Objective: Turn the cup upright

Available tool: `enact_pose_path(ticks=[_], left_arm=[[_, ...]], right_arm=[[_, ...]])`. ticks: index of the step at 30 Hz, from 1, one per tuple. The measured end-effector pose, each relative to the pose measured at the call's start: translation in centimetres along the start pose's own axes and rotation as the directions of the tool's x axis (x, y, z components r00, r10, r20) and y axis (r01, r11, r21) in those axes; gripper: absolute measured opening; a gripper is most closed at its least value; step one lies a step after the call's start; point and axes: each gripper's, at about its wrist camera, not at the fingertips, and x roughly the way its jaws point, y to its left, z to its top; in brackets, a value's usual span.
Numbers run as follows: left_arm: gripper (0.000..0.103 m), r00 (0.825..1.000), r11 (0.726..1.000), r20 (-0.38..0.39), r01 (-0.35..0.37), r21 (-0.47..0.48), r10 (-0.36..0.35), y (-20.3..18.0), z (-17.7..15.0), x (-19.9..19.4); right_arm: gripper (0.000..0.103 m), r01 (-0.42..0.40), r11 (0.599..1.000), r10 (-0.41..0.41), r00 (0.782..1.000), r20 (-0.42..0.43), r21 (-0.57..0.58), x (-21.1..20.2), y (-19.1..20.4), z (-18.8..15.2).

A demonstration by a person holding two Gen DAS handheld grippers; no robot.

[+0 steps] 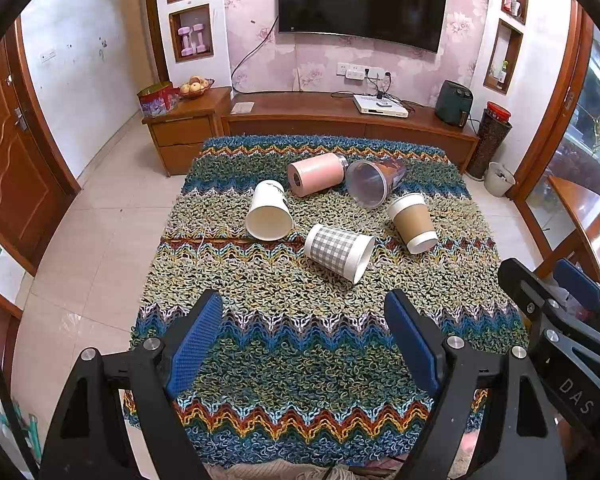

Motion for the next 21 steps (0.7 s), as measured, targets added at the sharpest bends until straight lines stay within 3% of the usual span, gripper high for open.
enact_pose_path(ticks=[21], left_arm=[[0.086, 1.000, 1.000, 0.007, 0.000, -0.010, 0.000, 0.28, 0.77, 0.01]], right_arm=[[0.080, 0.009, 1.000, -0.009, 1.000, 0.028, -0.018, -0.80, 0.12, 0.91]])
